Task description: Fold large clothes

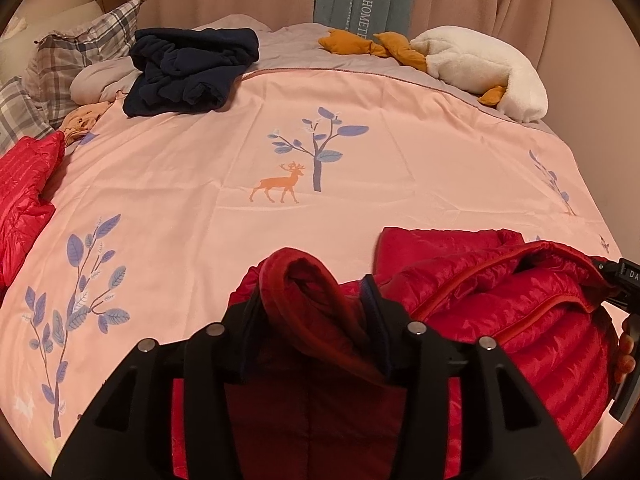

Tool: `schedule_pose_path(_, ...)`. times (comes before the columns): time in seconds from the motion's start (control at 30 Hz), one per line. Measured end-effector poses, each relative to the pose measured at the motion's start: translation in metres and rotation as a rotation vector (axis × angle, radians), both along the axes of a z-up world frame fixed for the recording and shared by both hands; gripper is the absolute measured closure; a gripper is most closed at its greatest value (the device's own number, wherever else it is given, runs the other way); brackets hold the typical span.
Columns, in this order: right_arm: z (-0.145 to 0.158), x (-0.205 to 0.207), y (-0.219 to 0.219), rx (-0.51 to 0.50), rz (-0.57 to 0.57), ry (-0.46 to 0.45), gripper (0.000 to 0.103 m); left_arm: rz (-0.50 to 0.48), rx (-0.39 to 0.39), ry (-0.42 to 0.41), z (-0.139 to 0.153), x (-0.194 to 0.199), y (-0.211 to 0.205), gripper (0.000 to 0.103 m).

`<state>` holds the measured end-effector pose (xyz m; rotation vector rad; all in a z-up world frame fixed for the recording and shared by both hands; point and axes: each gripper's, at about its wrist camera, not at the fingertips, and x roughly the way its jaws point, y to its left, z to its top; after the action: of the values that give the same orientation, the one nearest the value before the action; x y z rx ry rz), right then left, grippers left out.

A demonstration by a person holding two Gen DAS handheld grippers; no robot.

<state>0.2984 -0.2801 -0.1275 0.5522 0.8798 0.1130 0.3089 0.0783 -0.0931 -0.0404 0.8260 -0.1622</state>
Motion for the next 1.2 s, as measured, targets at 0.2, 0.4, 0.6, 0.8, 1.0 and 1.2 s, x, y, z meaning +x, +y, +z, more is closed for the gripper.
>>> schedule_pose_path(0.2, -0.001, 0.002, 0.0, 0.012, -0.007, 0.008, 0.052, 0.006, 0.006, 0.002, -0.002, 0.001, 0.001, 0.05)
schedule_pose_path(0.4, -0.001, 0.005, -0.001, 0.023, -0.016, 0.016, 0.051, 0.013, 0.01, 0.003, -0.004, 0.004, 0.002, 0.044)
schedule_pose_path(0.6, -0.001, 0.006, 0.0, 0.036, -0.024, 0.019, 0.045, 0.018, 0.019, 0.0, -0.005, 0.005, 0.003, 0.041)
schedule_pose_path(0.8, 0.0, 0.009, 0.003, 0.026, -0.023, 0.019, 0.038, 0.021, 0.023, 0.002, -0.006, 0.006, 0.003, 0.039)
schedule_pose_path(1.0, 0.0, 0.012, 0.001, 0.043, -0.029, 0.022, 0.036, 0.035, 0.039, -0.004, -0.006, 0.009, 0.003, 0.031)
schedule_pose_path(1.2, 0.004, 0.013, -0.002, 0.071, -0.039, 0.009, 0.029, 0.046, 0.038, -0.01, -0.005, 0.011, 0.005, 0.024)
